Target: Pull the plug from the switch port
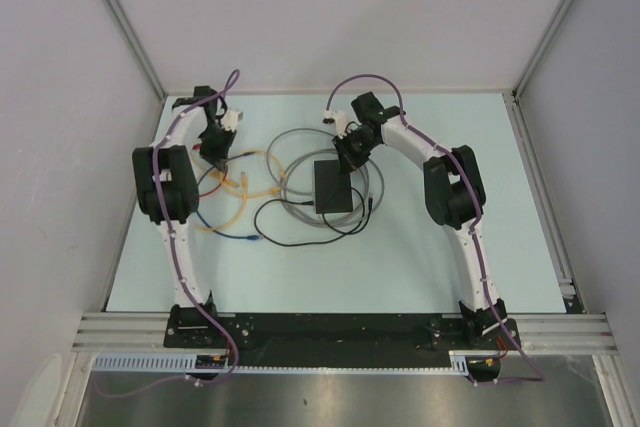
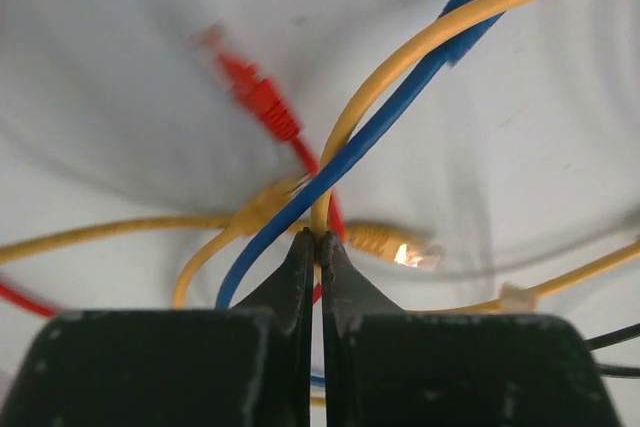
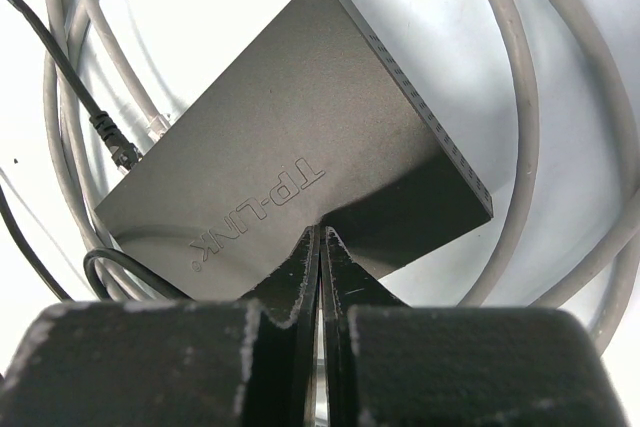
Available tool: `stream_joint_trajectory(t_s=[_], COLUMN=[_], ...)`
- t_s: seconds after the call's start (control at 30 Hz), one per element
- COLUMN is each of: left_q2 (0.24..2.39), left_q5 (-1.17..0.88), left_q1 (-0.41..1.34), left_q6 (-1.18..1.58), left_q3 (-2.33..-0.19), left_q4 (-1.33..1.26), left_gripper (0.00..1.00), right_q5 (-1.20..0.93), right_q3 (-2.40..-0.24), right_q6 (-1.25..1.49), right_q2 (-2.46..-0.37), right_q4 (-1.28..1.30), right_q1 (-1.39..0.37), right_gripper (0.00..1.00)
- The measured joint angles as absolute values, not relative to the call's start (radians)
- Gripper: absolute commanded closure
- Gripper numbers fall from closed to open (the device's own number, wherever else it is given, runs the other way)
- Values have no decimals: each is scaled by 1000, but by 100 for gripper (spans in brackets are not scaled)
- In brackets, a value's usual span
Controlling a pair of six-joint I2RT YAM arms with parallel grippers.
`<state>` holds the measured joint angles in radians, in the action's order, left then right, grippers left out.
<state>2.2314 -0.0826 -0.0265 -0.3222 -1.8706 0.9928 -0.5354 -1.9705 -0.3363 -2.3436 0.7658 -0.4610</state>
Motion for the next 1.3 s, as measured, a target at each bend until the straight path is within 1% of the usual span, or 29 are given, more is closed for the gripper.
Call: stream_joint_trajectory(t_s=[0.2, 0.23, 0.27, 0.37, 0.47, 0.57, 0.7, 0.83, 1.0, 1.3], left_q2=[2173, 2171, 2170, 2164, 2155, 2138, 2093, 2061, 2104, 2302], left_q5=[-51, -51, -56, -65, -96, -192, -407, -564, -671, -810], left_q1=[-115, -123, -129, -120, -85, -26, 82, 177, 220, 219], left_q6=[-327, -331, -332, -340, -353, -376, -430, -436, -388, -340], left_q3=[-1811, -1808, -1807, -1808, -1822, -1868, -1963, -2006, -1988, -1986], left_q4=[989, 989, 992, 995, 1012, 1040, 1072, 1069, 1013, 991], left_gripper=[100, 97, 80, 55, 50, 45, 43, 43, 44, 48], right_q5=[-536, -536, -537, -540, -540, -539, -539, -539, -538, -534], right_q3=[-1971, -1971, -1971, -1972, -1972, -1972, -1972, -1972, -1954, -1917], right_q6=[-333, -332, -332, -329, -329, -329, -329, -329, -331, -334], right_q2=[-2344, -2344, -2344, -2345, -2345, -2345, -2345, -2345, -2335, -2311], right_q4=[766, 766, 766, 766, 766, 766, 766, 769, 761, 762], right_q1=[-460, -460, -459, -458, -458, -458, -458, -458, -458, -456], right_gripper=[98, 98, 98, 98, 98, 98, 98, 99, 99, 99])
